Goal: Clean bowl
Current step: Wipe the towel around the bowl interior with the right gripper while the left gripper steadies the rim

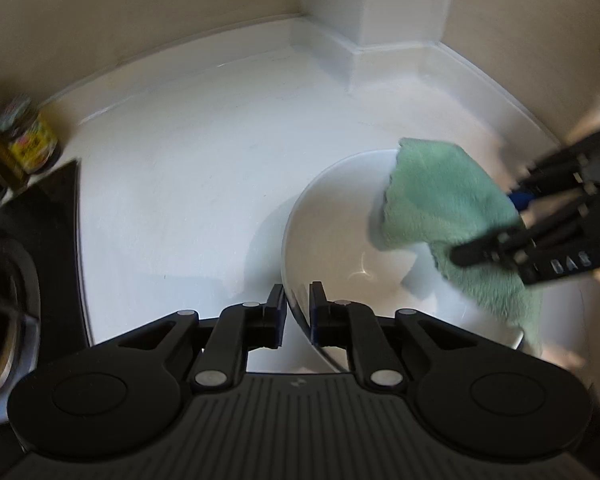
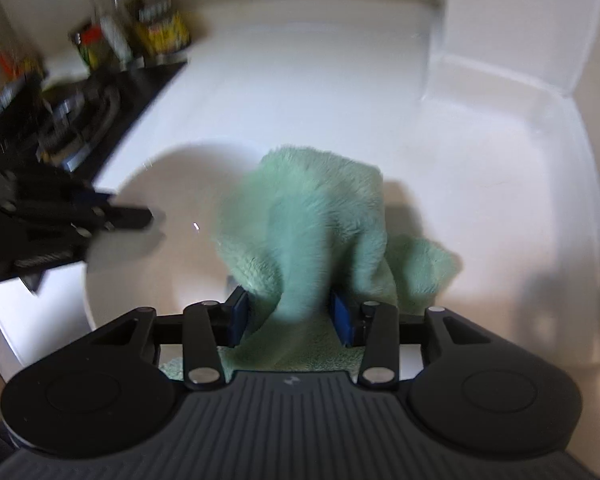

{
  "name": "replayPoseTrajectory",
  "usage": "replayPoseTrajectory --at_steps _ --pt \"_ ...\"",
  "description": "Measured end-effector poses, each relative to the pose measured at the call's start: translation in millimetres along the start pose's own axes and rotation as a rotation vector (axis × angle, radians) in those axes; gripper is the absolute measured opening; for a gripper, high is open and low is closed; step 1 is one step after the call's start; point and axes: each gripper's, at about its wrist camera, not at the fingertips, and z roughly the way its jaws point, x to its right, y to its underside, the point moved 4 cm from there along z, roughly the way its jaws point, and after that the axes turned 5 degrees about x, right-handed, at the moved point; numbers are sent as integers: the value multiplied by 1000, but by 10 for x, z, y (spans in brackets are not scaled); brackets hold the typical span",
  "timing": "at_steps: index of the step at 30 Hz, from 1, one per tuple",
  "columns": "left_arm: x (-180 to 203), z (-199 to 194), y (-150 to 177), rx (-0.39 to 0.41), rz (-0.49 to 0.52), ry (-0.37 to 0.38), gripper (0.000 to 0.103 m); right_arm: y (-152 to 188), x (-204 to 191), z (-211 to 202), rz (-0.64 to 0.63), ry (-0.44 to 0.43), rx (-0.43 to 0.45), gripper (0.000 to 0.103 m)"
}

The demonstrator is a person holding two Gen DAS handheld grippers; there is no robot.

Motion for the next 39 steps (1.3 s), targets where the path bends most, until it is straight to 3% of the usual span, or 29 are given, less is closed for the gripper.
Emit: replayPoseTrajectory --at_steps 3,8,11,16,19,24,28,32,35,37,39 --pt "69 17 -13 3 102 46 12 -98 8 -4 -82 15 -23 16" --pt "185 66 -89 4 252 161 11 -308 -108 67 -243 36 -15 15" --pt "135 69 -119 -10 179 140 11 -307 -145 93 -257 34 -23 15" --pt "98 -21 54 -13 -71 83 12 -217 -74 46 -148 24 22 14" --pt "127 -2 110 -16 -107 59 13 -95 -55 -3 -74 51 48 13" --pt "165 70 15 -25 65 87 8 49 -83 -19 -136 -7 -60 14" --pt "227 150 -125 -40 295 157 10 -10 -141 18 -300 -53 -163 17" --pt "270 208 -229 -51 415 195 11 -234 -266 158 -480 -14 -147 18" --pt "232 236 -254 -61 375 198 12 -350 -347 243 -543 -27 -121 19" --pt "165 220 -244 -56 264 171 12 -412 -314 271 -502 -49 -111 18" --pt "119 179 -179 -59 126 142 19 -425 -263 254 -444 -58 -93 16"
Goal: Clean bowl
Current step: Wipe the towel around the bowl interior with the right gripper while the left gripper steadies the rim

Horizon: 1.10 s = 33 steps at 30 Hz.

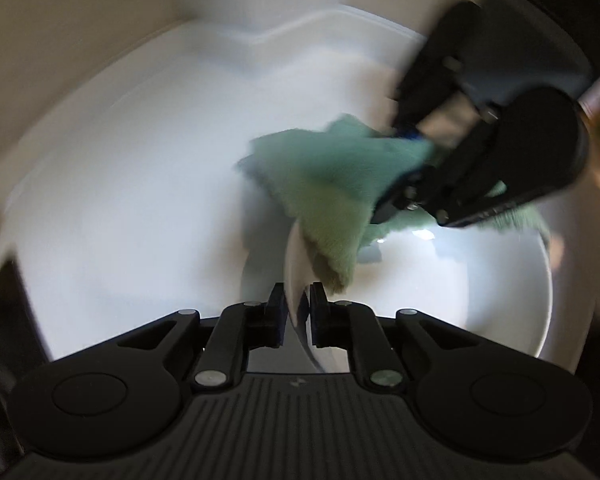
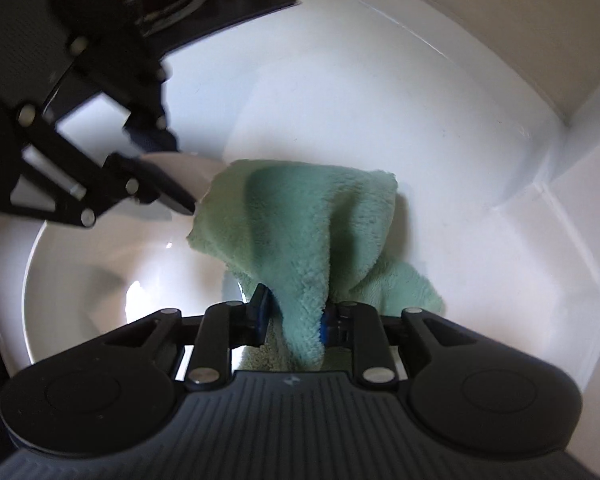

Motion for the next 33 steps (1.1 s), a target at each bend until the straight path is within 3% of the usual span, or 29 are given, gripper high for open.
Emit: replayPoseTrajectory --at_steps 2,4,6,8,10,15,19,21,25,28,31,33 --pt "-6 -63 113 12 -168 -23 20 57 48 -43 83 7 28 15" --pt "33 -133 217 31 -262 -38 21 121 91 -93 174 21 58 14" --pt "83 -149 263 35 -286 -59 21 199 69 -143 235 41 78 14" --pt "152 -130 261 27 -233 -77 11 272 28 -182 264 52 80 13" --pt "206 -110 212 13 -134 -69 8 348 -43 -208 245 44 51 13" --pt "209 -14 39 -9 105 11 10 432 -98 -179 99 -41 -65 15" --pt "240 62 -93 -16 255 53 11 260 -115 -97 -51 -14 -87 18" --pt "251 128 -71 -14 256 67 11 150 -136 -47 -107 3 -76 20" --pt "164 95 -46 -2 68 5 14 39 -40 4 -50 -15 -34 18" --pt "142 -77 145 6 -147 -47 19 77 24 -37 22 -9 0 16" --pt "217 -198 313 25 -252 -51 19 173 42 -98 114 21 40 15" --pt "254 -185 335 21 -251 -69 19 240 27 -137 169 43 58 15"
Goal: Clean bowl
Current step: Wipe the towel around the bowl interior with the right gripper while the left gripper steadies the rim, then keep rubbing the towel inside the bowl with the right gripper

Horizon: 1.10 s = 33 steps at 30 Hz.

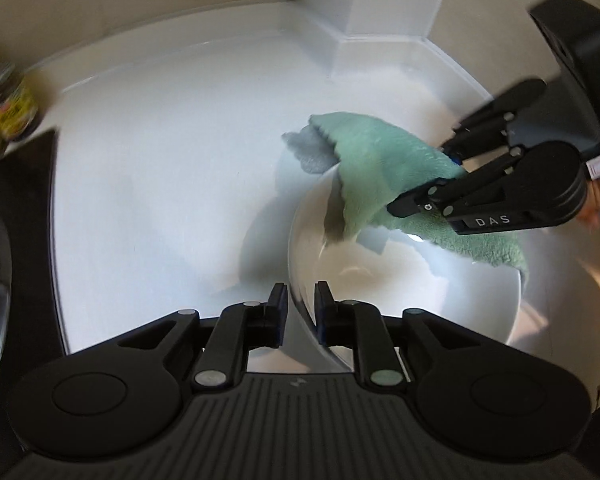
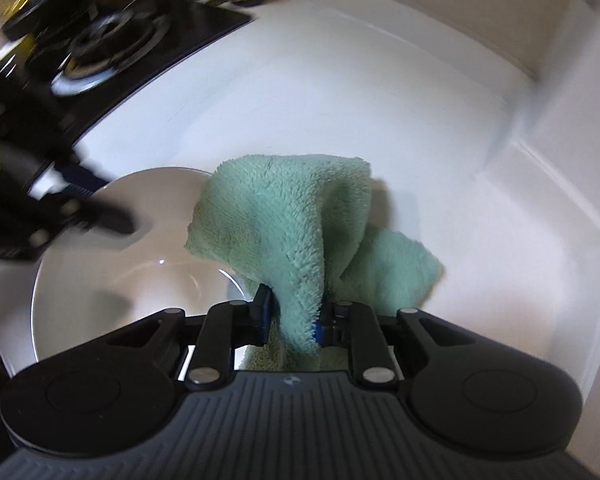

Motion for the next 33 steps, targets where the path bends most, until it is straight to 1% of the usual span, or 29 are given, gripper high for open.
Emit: replayPoseTrajectory --at_steps 1,2,4,7,9,10,12,13,16,17,19,20,21,24,26,28,30,32,33 --pt "24 17 -2 -3 25 -7 18 48 -24 -23 20 9 5 15" --pt "46 51 -17 -10 60 -13 13 95 -59 -43 25 15 1 14" --pt "33 159 -109 -21 125 -10 9 166 -107 -60 4 3 -27 14" --pt "42 287 -270 -41 241 41 8 267 -196 -68 -67 -66 -105 16" --pt "62 311 -367 -46 328 64 8 280 -205 -68 -144 -83 -158 18" --pt "73 315 -403 -47 368 75 9 262 -192 -59 -162 -82 -168 18" --pt "103 272 -408 -39 428 90 9 164 -148 -23 -205 -56 -154 17" --pt "119 258 -400 -39 438 95 9 94 -137 2 -227 -42 -138 17" --pt "120 276 -401 -37 415 96 9 -88 -170 71 -266 -26 -78 19" --pt "88 271 -389 -31 378 87 9 -111 -179 104 -272 -29 -66 20" --pt "71 292 -386 -24 311 67 9 -103 -152 127 -236 -43 -43 21" --pt "53 259 -344 -20 259 50 9 -84 -121 122 -191 -45 -32 20" --pt "40 226 -306 -18 216 38 9 -67 -111 117 -168 -43 -24 20" --pt "-6 62 -95 -1 42 17 11 23 -79 64 -109 -21 12 19" --pt "0 7 -4 9 -15 8 12 89 -73 26 -67 -14 28 17" --pt "30 9 26 18 -2 -4 11 149 -68 -11 -30 -8 32 16" --pt "56 29 19 18 42 -14 8 205 -49 -66 -14 -3 22 15" --pt "56 52 -31 12 103 -14 7 297 -107 -107 -45 -22 -27 14" --pt "48 57 -58 10 121 0 7 332 -129 -129 -74 -50 -59 15"
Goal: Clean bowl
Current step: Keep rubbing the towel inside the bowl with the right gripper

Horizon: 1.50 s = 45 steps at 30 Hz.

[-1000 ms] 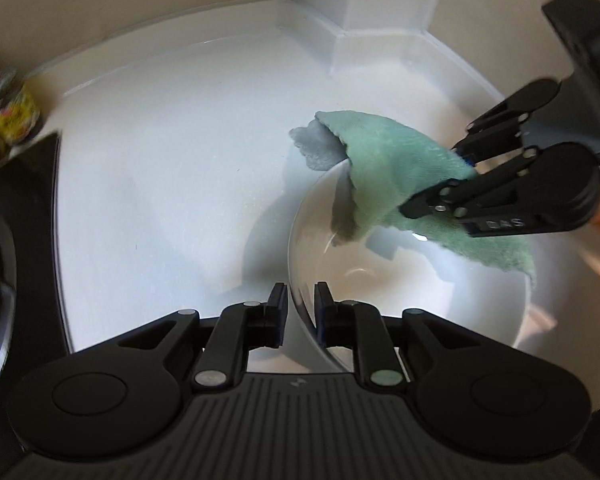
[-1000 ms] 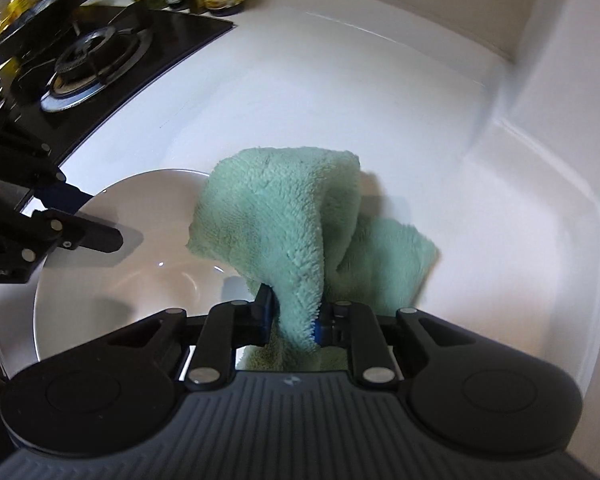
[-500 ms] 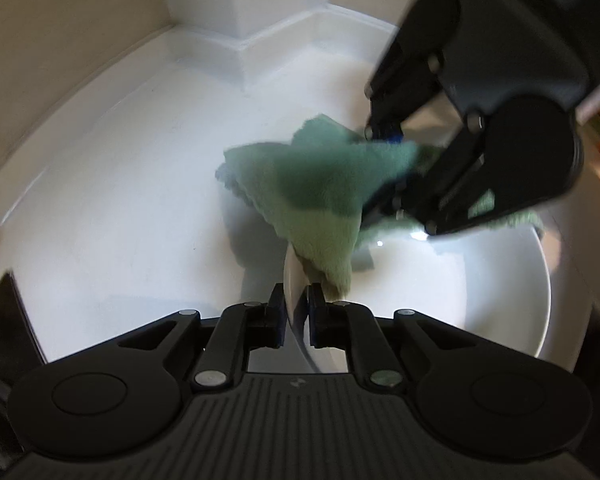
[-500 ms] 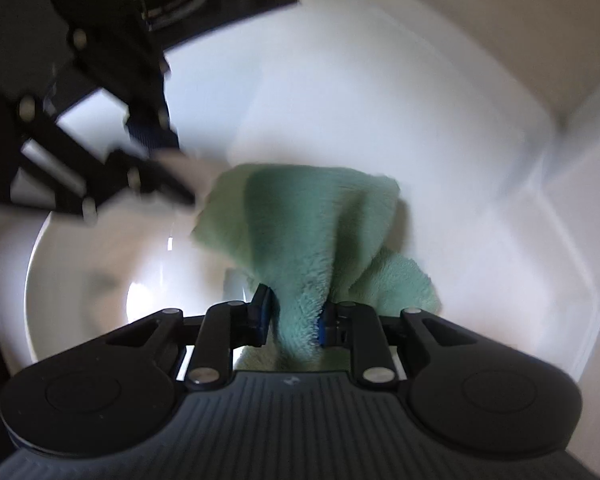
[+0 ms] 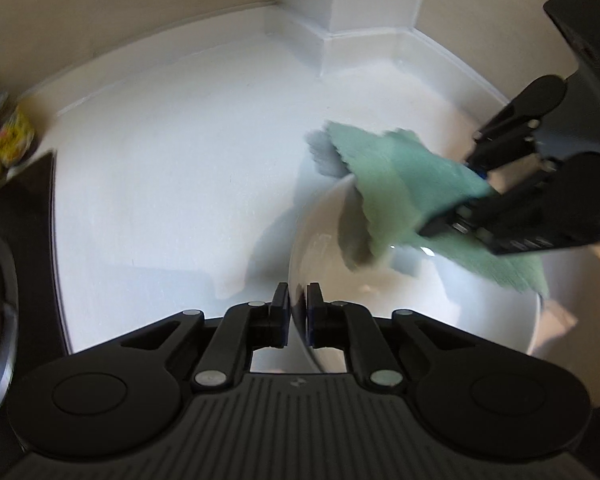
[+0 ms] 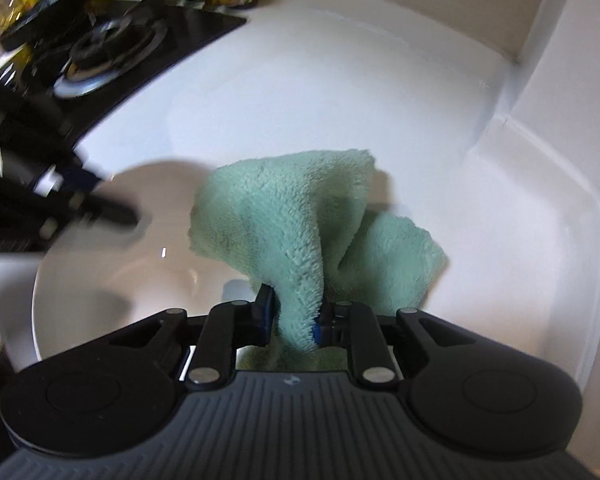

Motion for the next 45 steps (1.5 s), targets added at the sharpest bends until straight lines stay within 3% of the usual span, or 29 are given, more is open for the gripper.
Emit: replayPoseTrajectory --at_steps 2,5,9,18,24,28,34,39,42,45 --pt "-8 34 -65 -6 53 35 6 3 -10 -65 -45 -34 -41 16" --pt "10 152 -211 -9 141 51 7 -77 12 -41 -96 -14 -68 16" --pt "-21 15 -174 -6 153 64 7 -250 49 52 -112 22 -39 17" --pt "-5 -125 106 -30 -141 -1 11 -237 112 12 8 23 31 16" --pt "26 -142 179 -34 -180 -22 14 -201 90 -33 59 35 48 16" --pt "-85 -97 74 -30 -111 -26 8 -203 16 18 25 23 13 15" --pt "-32 179 -159 -44 136 37 9 -235 -59 19 -134 -16 -93 16" --pt "-28 228 -284 -47 245 60 11 -501 -167 115 -273 39 -66 18" --pt "-116 227 -298 -38 139 46 11 -569 -184 147 -297 36 -53 19" --pt "-193 205 -223 -43 -58 14 22 -550 -93 117 -202 11 -26 16"
